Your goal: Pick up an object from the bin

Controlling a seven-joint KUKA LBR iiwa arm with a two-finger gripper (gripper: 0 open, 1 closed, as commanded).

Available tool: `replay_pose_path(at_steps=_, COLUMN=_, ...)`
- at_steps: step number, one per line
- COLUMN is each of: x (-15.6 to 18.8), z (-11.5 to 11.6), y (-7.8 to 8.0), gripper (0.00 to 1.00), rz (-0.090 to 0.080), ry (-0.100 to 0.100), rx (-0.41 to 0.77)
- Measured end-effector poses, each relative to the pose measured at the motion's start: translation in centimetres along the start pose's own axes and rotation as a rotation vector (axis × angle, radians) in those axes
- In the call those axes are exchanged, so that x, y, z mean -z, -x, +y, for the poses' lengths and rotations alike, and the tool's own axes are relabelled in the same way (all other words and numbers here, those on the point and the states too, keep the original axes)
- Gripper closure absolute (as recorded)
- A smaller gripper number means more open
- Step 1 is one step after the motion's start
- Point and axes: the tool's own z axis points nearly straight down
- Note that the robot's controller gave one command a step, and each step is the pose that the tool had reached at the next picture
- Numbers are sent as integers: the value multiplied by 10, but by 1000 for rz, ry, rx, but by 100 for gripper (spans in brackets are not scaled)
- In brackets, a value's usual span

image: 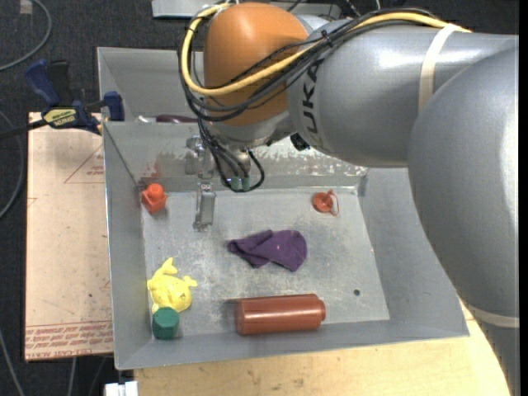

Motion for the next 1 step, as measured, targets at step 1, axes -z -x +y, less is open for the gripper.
replay_pose_path(at_steps=1, x=5, z=-1, y=2, gripper=0, rz=-7, ry=1, rx=-3)
